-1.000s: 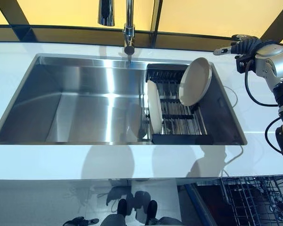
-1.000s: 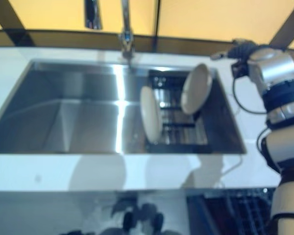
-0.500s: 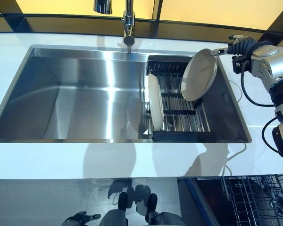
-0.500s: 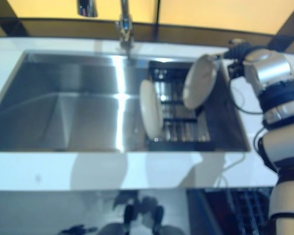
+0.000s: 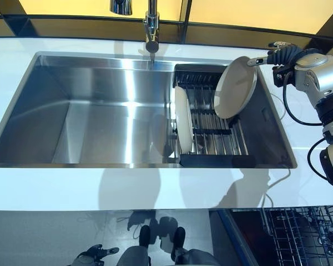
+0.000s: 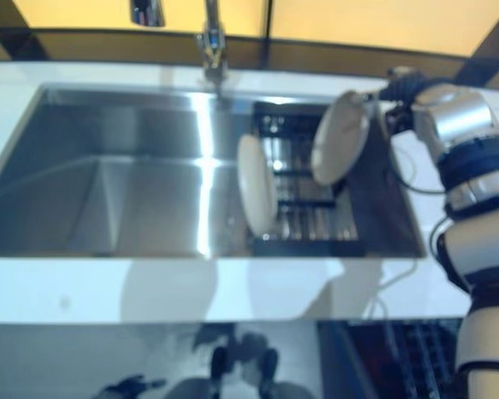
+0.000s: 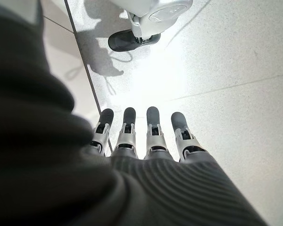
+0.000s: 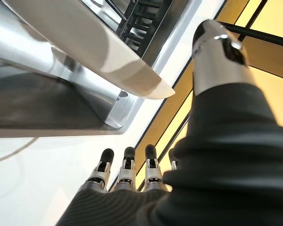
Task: Take plates into dishwasher
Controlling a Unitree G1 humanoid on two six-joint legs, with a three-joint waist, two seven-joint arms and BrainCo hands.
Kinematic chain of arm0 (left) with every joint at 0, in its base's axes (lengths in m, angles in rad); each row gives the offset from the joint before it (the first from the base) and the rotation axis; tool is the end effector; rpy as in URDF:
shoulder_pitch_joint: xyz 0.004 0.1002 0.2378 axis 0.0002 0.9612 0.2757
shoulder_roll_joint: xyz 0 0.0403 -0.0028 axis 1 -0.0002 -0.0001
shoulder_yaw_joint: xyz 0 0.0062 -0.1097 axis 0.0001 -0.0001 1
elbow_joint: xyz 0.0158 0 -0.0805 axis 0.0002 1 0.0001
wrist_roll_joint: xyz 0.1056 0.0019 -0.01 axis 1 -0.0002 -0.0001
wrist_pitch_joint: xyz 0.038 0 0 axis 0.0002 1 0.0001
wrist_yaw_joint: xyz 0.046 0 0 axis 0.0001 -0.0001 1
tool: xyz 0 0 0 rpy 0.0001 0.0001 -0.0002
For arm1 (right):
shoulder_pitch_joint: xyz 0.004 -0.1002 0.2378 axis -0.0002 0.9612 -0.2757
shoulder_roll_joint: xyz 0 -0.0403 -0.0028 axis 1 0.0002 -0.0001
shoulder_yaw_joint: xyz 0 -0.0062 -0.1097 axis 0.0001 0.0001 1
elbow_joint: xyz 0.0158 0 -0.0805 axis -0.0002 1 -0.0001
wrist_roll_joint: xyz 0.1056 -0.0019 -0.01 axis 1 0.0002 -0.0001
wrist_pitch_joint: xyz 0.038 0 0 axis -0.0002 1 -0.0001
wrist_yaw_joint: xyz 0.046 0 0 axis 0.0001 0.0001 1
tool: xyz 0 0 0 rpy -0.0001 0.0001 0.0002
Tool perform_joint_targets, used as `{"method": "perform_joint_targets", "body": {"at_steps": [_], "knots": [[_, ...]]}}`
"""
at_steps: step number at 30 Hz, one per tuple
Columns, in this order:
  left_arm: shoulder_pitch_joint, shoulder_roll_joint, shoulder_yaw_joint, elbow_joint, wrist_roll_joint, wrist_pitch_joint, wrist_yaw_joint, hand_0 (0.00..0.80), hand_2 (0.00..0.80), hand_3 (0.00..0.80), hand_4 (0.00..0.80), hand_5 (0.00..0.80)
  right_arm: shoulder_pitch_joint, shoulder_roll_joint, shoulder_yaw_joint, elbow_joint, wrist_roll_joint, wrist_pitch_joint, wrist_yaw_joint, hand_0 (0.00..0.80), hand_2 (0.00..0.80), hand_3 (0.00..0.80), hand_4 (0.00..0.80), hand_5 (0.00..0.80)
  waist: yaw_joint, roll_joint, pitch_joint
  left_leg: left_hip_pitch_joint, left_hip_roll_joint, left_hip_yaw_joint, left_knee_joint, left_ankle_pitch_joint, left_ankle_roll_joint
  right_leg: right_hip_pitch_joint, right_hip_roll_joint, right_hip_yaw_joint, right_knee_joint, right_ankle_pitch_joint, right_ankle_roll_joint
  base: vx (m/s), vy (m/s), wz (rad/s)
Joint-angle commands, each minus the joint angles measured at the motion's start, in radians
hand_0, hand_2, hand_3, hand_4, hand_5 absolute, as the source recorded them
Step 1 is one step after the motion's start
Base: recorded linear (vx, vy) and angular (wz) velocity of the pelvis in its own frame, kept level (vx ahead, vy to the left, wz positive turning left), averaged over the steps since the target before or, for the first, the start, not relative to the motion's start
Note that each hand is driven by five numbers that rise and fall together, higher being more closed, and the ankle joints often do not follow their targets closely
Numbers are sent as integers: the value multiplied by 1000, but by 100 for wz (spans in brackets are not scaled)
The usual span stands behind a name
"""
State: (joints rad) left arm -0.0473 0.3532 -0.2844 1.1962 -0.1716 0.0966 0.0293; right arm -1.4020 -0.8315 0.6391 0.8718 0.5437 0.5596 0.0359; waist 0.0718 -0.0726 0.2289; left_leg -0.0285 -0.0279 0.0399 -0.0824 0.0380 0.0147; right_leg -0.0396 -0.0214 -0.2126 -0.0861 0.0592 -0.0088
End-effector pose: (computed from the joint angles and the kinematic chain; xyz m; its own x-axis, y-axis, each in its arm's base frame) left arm 0.0913 0.2560 -0.1146 0.3088 0.2691 -0.9123 0.1145 0.9417 0.3165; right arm 0.3600 -0.2515 0.3042 0.9692 -0.2133 -0.1235 0.1308 0.8698 -0.4757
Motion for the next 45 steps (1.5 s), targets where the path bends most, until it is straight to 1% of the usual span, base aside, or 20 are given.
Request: {"method": "perform_joint_targets", "body": {"at_steps": [1, 10, 26, 45], "knots": [[-34, 11, -65, 25, -24, -6, 18, 0, 0, 0, 0, 0, -42, -23, 13, 4, -30, -26, -8, 0, 0, 0, 0, 0, 32, -27, 4, -21, 35, 15, -5, 14, -84, 12, -79, -4, -1, 37, 124, 0, 0, 0], [-36, 9, -68, 25, -22, -10, 16, 0, 0, 0, 0, 0, -37, -17, 13, 3, -33, -24, -7, 0, 0, 0, 0, 0, 33, -29, 12, -24, 36, 16, -5, 16, -86, 10, -79, -5, -1, 40, 124, 0, 0, 0], [-47, 4, -74, 23, -35, -12, 21, 0, 0, 0, 0, 0, -32, -8, 12, 13, -55, -19, 6, 0, 0, 0, 0, 0, 32, -21, 29, -35, 34, 17, -5, 19, -85, -2, -82, -5, -1, 43, 123, 0, 0, 0], [-56, -1, -82, 11, -50, -16, 24, 0, 0, 0, 0, 0, -17, -1, 8, -2, -62, 16, 6, 0, 0, 0, 0, 0, 29, -15, 49, -44, 35, 20, -5, 22, -84, -13, -84, -3, -1, 46, 122, 0, 0, 0]]}}
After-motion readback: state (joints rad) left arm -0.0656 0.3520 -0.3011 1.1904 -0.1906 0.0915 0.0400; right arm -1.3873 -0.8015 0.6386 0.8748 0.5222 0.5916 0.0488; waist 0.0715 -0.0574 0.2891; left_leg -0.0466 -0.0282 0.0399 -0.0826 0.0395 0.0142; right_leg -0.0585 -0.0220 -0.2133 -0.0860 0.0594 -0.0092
